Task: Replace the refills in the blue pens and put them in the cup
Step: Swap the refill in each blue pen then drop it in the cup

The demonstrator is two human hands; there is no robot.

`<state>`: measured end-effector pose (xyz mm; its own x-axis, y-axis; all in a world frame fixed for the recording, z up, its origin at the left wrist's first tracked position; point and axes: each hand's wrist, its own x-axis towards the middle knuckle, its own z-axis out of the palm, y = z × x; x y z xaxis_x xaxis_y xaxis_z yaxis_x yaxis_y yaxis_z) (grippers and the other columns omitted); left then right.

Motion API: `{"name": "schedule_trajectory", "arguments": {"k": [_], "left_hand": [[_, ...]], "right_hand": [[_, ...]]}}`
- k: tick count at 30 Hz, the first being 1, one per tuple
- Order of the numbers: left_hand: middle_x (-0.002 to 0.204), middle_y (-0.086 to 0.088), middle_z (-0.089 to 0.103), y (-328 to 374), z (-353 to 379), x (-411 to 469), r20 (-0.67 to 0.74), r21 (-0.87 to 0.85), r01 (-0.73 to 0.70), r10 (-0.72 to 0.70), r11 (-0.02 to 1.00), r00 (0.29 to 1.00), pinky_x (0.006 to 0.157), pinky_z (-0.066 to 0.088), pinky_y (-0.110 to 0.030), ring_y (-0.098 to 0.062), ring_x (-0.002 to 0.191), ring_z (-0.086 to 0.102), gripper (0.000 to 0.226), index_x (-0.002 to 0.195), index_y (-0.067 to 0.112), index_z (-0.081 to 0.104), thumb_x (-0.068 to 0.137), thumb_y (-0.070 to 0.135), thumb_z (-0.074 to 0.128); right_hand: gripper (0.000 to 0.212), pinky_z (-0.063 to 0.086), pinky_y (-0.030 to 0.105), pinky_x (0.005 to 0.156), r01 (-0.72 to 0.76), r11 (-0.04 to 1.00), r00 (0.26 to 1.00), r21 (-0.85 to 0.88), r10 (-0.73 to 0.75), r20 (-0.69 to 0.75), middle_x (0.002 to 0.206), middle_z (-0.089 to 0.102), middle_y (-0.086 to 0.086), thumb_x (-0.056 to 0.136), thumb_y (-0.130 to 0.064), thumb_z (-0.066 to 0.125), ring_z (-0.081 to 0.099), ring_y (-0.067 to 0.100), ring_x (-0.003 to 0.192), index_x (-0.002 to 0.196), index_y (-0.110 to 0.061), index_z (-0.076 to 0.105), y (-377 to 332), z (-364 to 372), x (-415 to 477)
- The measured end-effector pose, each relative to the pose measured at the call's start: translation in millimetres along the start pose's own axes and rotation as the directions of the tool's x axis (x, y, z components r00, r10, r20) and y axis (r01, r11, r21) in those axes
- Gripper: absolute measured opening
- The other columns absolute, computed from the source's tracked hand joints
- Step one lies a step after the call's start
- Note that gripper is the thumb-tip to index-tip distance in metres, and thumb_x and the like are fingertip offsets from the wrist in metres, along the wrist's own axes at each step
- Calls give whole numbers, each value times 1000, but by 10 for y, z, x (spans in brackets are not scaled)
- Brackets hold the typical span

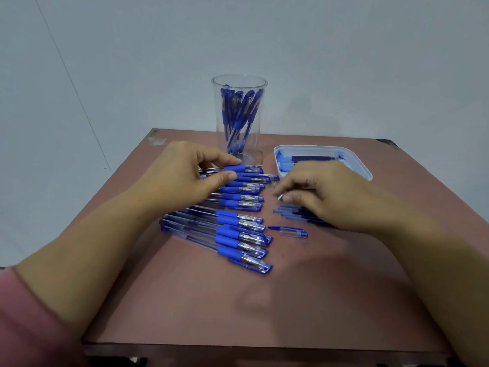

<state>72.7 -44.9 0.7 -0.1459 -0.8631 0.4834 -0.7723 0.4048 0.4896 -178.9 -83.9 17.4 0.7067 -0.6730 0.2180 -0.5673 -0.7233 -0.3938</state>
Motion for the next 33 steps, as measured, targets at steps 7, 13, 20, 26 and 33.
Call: {"name": "schedule_trajectory", "arguments": {"k": [7,13,20,26,33], "left_hand": [[69,45,57,12,21,-6,43,-7,-35,35,999,998,65,42,-4,12,71,61,25,105,42,68,83,32,73],[72,40,61,31,49,-14,33,-35,-50,51,998,998,65,51,-14,3,70,64,26,104,43,69,82,31,75],[69,34,62,120,106,-31,11,-58,-96,96,994,995,59,37,-4,6,61,57,26,100,46,67,80,31,76],[71,20,68,86,100,-34,27,-39,-36,37,999,999,56,36,-5,7,57,54,24,103,36,74,79,35,75],[65,38,59,135,134,-48,40,-36,-41,42,999,998,58,36,-2,15,58,54,22,101,32,75,79,28,77]], "right_hand": [[19,38,20,86,109,983,976,-146,-79,202,92,55,-23,92,-23,63,44,-3,89,106,-34,70,-76,131,60],[16,45,24,83,136,990,985,-49,-140,-99,96,61,-15,87,-32,69,53,3,94,102,-31,67,-10,50,24],[17,47,14,77,77,990,956,118,-40,-290,90,68,-15,84,-29,71,61,1,85,101,-26,72,-57,146,90],[9,49,15,75,-35,995,984,90,51,-171,80,69,-17,86,-24,71,62,1,80,82,-32,67,121,-44,28],[22,45,11,80,45,993,984,110,-25,-176,86,67,-21,82,-29,75,61,0,89,101,-37,68,66,5,18]]}}
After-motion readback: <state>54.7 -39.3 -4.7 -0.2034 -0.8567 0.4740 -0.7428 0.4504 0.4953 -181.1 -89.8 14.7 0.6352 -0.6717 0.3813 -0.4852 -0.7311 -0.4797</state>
